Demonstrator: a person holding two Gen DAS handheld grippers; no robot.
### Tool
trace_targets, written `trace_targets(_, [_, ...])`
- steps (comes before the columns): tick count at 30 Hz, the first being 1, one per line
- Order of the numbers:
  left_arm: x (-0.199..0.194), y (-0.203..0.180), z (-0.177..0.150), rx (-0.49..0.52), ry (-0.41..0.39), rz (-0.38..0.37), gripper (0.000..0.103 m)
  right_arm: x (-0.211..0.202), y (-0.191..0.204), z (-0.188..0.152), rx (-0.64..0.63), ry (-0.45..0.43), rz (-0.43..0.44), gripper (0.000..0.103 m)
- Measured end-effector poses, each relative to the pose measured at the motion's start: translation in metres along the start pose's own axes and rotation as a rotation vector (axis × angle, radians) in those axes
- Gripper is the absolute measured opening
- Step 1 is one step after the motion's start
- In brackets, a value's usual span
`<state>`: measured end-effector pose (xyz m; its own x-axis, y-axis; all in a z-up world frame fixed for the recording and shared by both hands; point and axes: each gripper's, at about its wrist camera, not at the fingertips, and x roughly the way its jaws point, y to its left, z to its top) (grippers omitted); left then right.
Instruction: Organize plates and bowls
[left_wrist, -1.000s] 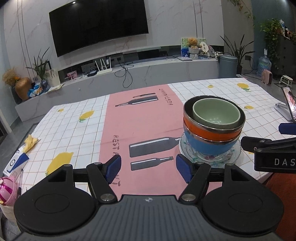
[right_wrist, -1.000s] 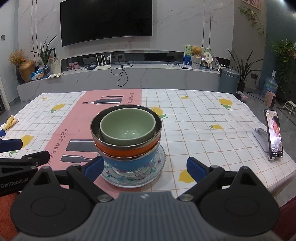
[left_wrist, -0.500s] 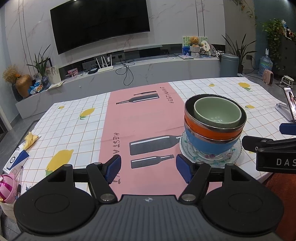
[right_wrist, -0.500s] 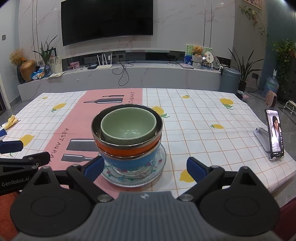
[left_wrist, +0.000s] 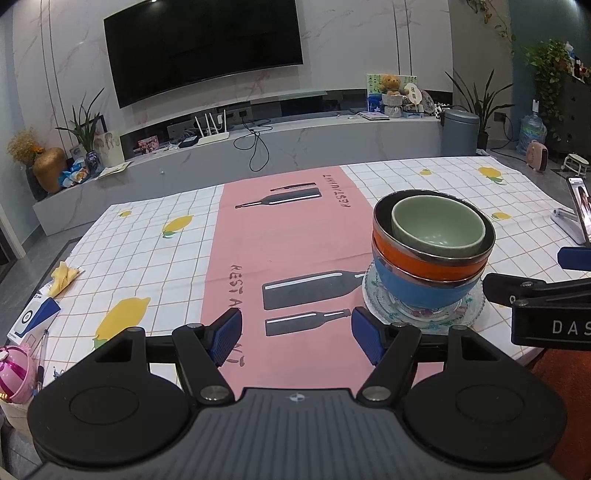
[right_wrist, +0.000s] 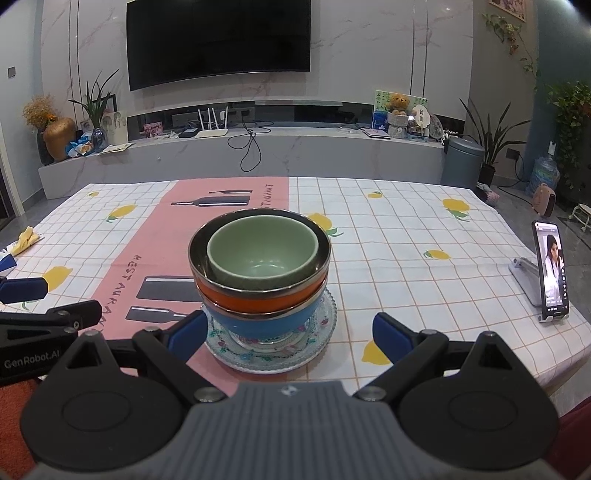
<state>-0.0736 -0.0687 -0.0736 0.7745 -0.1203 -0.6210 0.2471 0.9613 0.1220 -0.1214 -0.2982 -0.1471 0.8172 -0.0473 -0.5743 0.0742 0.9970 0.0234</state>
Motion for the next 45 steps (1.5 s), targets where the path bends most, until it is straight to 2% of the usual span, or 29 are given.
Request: trace_targets(45, [-0.0007, 0.0065, -0.0027, -0.016, 0.006, 0.012, 0.08, 0.0011, 0.0106, -0.005, -0.02, 0.004, 0.015, 0.094])
